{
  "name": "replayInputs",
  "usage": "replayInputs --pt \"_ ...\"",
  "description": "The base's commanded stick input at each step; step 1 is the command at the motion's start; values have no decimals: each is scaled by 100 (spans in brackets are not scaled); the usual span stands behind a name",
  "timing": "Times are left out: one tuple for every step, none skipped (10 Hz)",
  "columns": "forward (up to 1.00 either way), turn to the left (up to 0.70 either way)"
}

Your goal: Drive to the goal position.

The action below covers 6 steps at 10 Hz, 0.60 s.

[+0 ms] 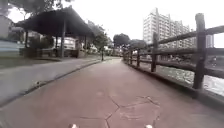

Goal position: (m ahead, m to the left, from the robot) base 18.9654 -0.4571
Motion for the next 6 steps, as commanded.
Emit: replayInputs --pt "100 0" --pt "100 0" --pt "100 0" --pt "100 0" --pt "100 0" --pt "100 0"
